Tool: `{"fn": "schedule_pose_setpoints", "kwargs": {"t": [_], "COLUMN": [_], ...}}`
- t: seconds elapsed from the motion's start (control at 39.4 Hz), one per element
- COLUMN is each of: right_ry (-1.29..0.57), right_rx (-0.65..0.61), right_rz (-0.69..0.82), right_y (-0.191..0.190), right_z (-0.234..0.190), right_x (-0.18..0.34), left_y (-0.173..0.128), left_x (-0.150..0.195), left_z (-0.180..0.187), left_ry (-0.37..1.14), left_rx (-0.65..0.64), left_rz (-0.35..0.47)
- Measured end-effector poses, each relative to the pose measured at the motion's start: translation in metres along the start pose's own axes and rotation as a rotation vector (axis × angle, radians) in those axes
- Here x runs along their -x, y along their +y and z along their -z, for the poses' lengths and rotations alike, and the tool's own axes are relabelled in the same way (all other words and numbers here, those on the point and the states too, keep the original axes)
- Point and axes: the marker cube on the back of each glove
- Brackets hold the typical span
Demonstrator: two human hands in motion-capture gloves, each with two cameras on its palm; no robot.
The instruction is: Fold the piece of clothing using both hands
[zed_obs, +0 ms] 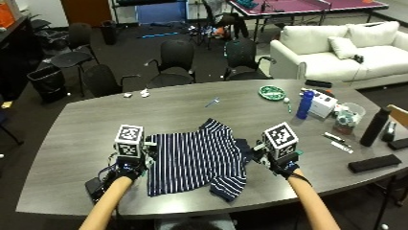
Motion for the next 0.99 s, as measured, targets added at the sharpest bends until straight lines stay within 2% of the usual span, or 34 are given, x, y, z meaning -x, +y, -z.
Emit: {"fn": "schedule_pose_setpoints", "kwargs": {"t": [0.23, 0.38, 0.66, 0.84, 0.99], "right_ry": [-0.031, -0.110, -0.175, -0.155, -0.175], "right_rx": [-0.016, -0.003, 0.192, 0.250, 0.293], "right_rz": [0.029, 0.047, 0.073, 0.104, 0.127], "right_y": [-0.005, -0.005, -0.011, -0.021, -0.038], "right_z": [-0.004, 0.001, -0.010, -0.031, -0.057], "right_x": [0.004, 0.008, 0.018, 0.029, 0.042], "left_y": [-0.003, -0.005, -0.009, -0.018, -0.038], "left_x": [0.003, 0.004, 0.000, -0.010, -0.024], "left_z": [-0.008, -0.014, -0.036, -0.058, -0.098], "left_ry": [-0.021, 0.008, 0.083, 0.094, 0.082], "left_rx": [0.022, 0.030, 0.120, 0.192, 0.280], "left_rz": [0.011, -0.011, -0.077, -0.129, -0.172]}}
